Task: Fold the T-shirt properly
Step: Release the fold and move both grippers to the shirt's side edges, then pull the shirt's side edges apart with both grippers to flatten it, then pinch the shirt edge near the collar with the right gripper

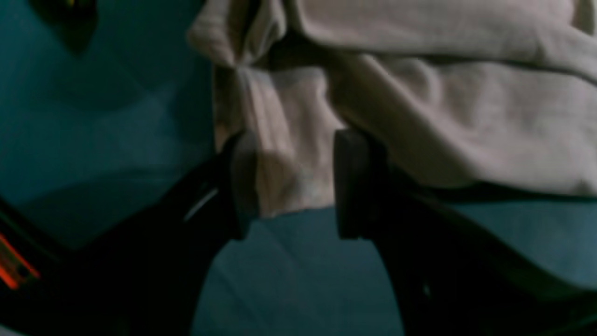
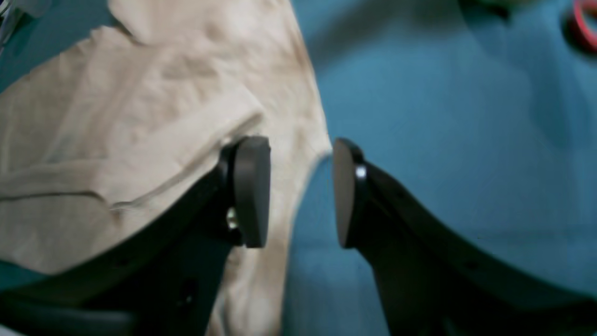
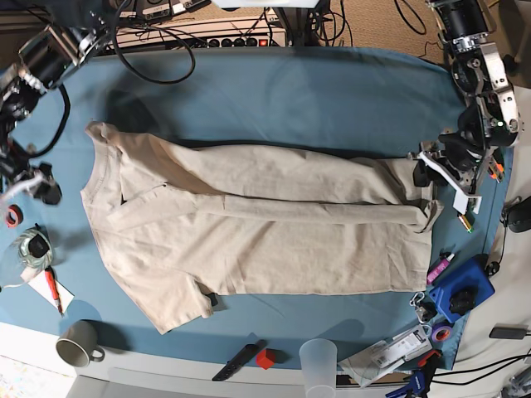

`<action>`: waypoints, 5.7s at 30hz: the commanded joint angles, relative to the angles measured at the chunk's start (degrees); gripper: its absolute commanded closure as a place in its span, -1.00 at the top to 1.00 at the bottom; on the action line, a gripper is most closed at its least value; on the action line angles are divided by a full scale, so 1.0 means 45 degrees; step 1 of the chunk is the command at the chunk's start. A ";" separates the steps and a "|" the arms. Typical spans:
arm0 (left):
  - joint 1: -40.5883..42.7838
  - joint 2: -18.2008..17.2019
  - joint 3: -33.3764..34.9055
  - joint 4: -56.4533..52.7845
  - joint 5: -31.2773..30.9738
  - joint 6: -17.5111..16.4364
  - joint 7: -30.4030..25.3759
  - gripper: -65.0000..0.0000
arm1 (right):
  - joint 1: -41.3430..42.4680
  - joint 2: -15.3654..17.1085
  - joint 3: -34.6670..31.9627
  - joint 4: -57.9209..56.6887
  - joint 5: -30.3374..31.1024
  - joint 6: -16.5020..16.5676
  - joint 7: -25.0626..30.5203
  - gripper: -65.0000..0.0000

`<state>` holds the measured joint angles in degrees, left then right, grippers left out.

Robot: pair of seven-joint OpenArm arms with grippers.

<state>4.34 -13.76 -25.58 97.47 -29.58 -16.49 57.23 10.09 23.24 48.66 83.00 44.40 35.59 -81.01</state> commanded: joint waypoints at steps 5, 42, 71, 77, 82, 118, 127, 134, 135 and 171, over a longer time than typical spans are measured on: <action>-0.0068 0.0063 -0.0034 -0.0466 0.0321 0.0000 0.0102 -0.15 | -0.0437 0.0301 0.0656 0.0223 0.0272 -0.0015 0.0225 -0.31; -0.0083 0.0097 -0.0015 -0.0461 -0.0578 -0.0010 0.0374 -1.00 | -0.0792 -0.1797 -0.1161 -0.3517 -0.2021 0.0515 0.1729 -1.00; 0.1651 -0.1452 -0.0024 0.1005 -0.1821 -0.0330 0.2331 -1.00 | -0.0835 0.0097 -0.1112 -0.2356 -0.1297 0.0894 0.1239 -1.00; 0.2778 -0.1457 -0.0049 0.2385 -0.1472 -0.0335 0.2288 -1.00 | -0.1384 0.0092 -0.0068 -0.2040 -0.0923 0.0899 0.0971 -1.00; 0.3502 -0.1457 -0.0049 0.2710 -0.1676 -0.0350 0.2336 -1.00 | -0.2283 0.0097 0.0991 -0.1190 -0.0029 0.0903 0.0228 -1.00; 0.4755 -0.1321 -0.2934 0.2715 -0.5153 -0.2351 0.3381 -0.96 | -0.4323 0.0097 0.1127 -0.0665 0.0277 0.0979 0.0225 -0.76; 0.4760 -0.1321 -0.2939 0.2715 -0.5153 -0.2302 0.3424 -0.34 | -0.4323 0.0743 0.1127 -0.0656 0.2579 0.0889 0.0225 -0.47; 0.4750 -0.1326 -0.2939 0.3512 -0.5158 -0.2297 0.3410 -0.34 | -0.4318 0.1953 0.1127 -0.0656 0.4022 0.0622 0.0225 -0.47; 0.4750 -0.1321 -0.2939 0.3891 -0.5158 -0.2297 0.3410 -0.34 | -0.4313 0.2006 0.1127 -0.0656 0.4085 0.0622 0.0225 -0.47; 0.5605 -0.1316 -0.7854 0.7485 -0.5819 -0.2880 0.2618 -0.34 | -0.5814 -0.0782 0.1088 0.4653 0.6178 0.0979 0.0225 -0.47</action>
<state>29.34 -18.87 -60.45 130.39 -54.74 -29.43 70.43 -16.43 18.24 53.23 102.98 70.65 39.90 -81.23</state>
